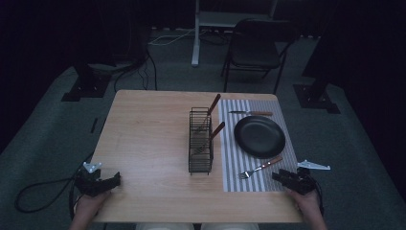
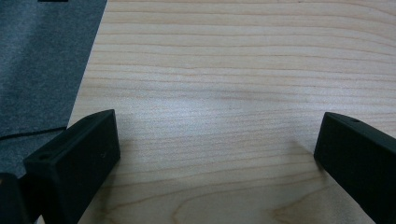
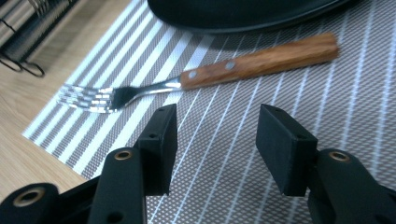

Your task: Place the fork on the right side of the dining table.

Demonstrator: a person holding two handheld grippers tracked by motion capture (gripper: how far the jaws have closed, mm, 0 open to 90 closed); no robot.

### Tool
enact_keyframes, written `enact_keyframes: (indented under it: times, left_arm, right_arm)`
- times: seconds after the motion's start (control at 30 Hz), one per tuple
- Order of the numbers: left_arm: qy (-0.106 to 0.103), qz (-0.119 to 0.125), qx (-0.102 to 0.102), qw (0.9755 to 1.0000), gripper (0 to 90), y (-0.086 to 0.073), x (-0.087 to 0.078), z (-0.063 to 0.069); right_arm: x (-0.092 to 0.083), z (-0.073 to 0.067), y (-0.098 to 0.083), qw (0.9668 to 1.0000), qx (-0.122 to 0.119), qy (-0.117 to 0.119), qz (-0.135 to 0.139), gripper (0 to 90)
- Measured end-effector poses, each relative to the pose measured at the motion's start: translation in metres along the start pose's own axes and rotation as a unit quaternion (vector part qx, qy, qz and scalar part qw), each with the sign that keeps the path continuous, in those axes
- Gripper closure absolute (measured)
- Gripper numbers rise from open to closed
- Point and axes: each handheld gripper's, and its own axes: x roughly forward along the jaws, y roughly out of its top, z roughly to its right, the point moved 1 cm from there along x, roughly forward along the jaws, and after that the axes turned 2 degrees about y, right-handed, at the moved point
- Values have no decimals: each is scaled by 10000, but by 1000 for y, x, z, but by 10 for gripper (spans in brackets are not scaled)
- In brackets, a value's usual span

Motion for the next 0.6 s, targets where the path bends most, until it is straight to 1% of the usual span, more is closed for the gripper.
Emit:
enact_keyframes:
  times: [0.07, 0.13, 0.17, 0.2, 0.23, 0.27, 0.3, 0.33, 0.37, 0.4, 0.43, 0.47, 0.5, 0.53, 0.57, 0.6]
  left_arm:
    - [1, 0, -1, 10000, 7, 0, 0, 0]
    - [0, -1, 0, 10000, 6, 0, 0, 0]
    - [0, 0, -3, 10000, 6, 0, 0, 0]
    - [1, 0, 2, 10000, 6, 0, 0, 0]
    - [1, -1, 3, 10000, 6, 0, 0, 0]
    - [1, -1, 3, 10000, 6, 0, 0, 0]
    - [0, 0, 0, 10000, 6, 0, 0, 0]
    - [0, -8, 3, 10000, 6, 0, 0, 0]
    - [1, -8, 4, 10000, 6, 0, 0, 0]
    - [0, -8, 4, 10000, 6, 0, 0, 0]
    - [0, -8, 1, 10000, 6, 0, 0, 0]
    - [0, -7, 1, 10000, 7, 0, 0, 0]
    - [0, -7, 3, 10000, 6, 0, 0, 0]
    - [0, 0, 2, 10000, 6, 0, 0, 0]
    - [0, 0, 0, 10000, 6, 0, 0, 0]
    - [0, 0, 0, 10000, 6, 0, 0, 0]
  right_arm:
    - [2, -4, -1, 9999, -68, -83, -27, 467]
    - [3, -9, -1, 9999, -24, -126, 57, 459]
    - [3, -11, -1, 9998, 16, -160, 93, 431]
    - [3, -11, -1, 9998, 16, -160, 93, 431]
    - [5, -18, -4, 9997, 8, -182, 143, 293]
    - [5, -18, -4, 9997, 8, -182, 143, 293]
    - [6, -22, -4, 9997, -35, -230, 116, 289]
    - [9, -31, -5, 9988, -84, -429, 198, 186]
    - [9, -31, -5, 9988, -84, -429, 198, 186]
    - [12, -37, -6, 9980, 94, -555, 274, 126]
    - [12, -37, -6, 9980, 94, -555, 274, 126]
    - [15, -46, -9, 9931, 240, -1060, 435, 126]
    - [17, -49, -9, 9911, 265, -1242, 403, 126]
    - [20, -55, -9, 9888, 223, -1435, 357, 126]
    - [23, -61, -10, 9867, 129, -1574, 374, 126]
    - [23, -61, -10, 9867, 129, -1574, 374, 126]
